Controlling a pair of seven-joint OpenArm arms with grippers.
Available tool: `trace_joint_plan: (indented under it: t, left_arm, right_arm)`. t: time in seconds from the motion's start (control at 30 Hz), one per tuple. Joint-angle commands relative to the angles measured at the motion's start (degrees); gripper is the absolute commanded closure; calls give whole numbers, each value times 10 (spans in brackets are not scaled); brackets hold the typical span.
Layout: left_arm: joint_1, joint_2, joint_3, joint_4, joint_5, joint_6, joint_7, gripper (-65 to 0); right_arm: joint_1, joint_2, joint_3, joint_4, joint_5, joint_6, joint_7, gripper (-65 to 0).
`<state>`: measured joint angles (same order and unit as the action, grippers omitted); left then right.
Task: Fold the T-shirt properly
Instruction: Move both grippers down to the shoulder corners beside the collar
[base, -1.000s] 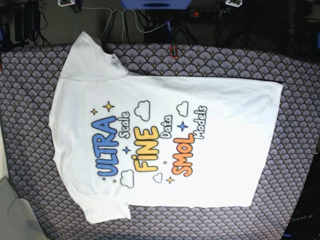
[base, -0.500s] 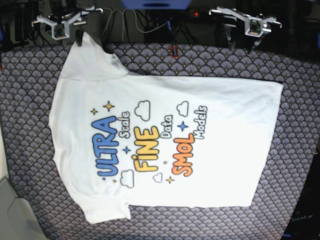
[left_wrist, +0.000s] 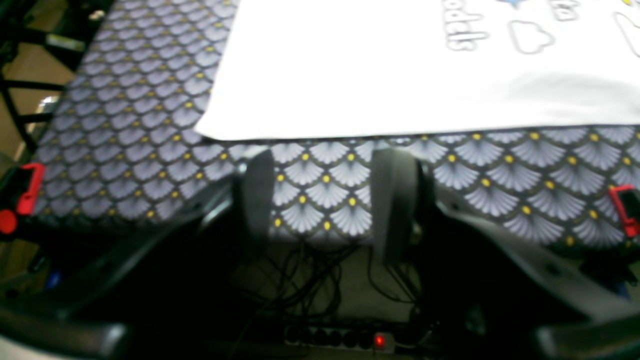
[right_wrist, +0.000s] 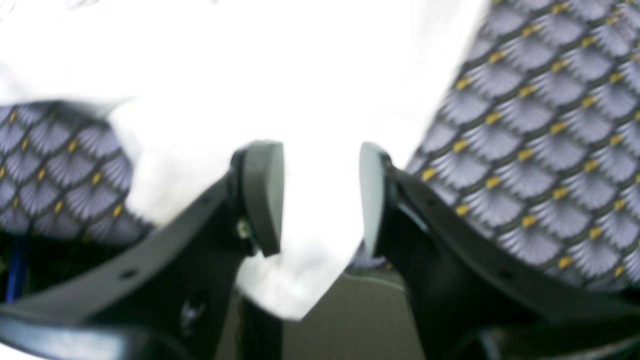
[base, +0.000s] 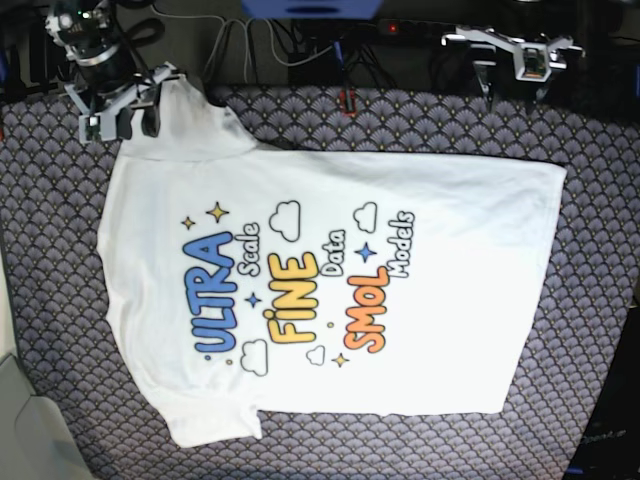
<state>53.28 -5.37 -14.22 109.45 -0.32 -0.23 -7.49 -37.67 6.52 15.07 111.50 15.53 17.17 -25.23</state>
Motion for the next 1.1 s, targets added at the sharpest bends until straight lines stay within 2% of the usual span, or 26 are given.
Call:
trace_joint_plan:
  t: [0.0, 0.27, 0.5, 0.6, 0.7, 1.07]
  left_arm:
    - [7, 1, -2, 8, -2, 0, -14, -306]
    - [7, 2, -24, 8, -2, 0, -14, -307]
    - [6, 1, -24, 8, -1, 0, -14, -307]
    - [6, 2, -24, 8, -1, 0, -14, -307]
    - [6, 2, -24, 8, -1, 0, -14, -307]
    - [6, 2, -25, 8, -1, 1, -14, -307]
  right_arm:
    - [3, 3, 7, 3, 3, 3, 4, -258]
    - [28, 3, 22, -75, 3, 5, 6, -259]
    - [43, -1, 58, -114, 3, 60, 3, -256]
    - [43, -1, 63, -133, 3, 76, 3, -256]
    - [39, -1, 60, -138, 3, 78, 2, -256]
    - [13, -41, 58, -147, 3, 87, 4, -255]
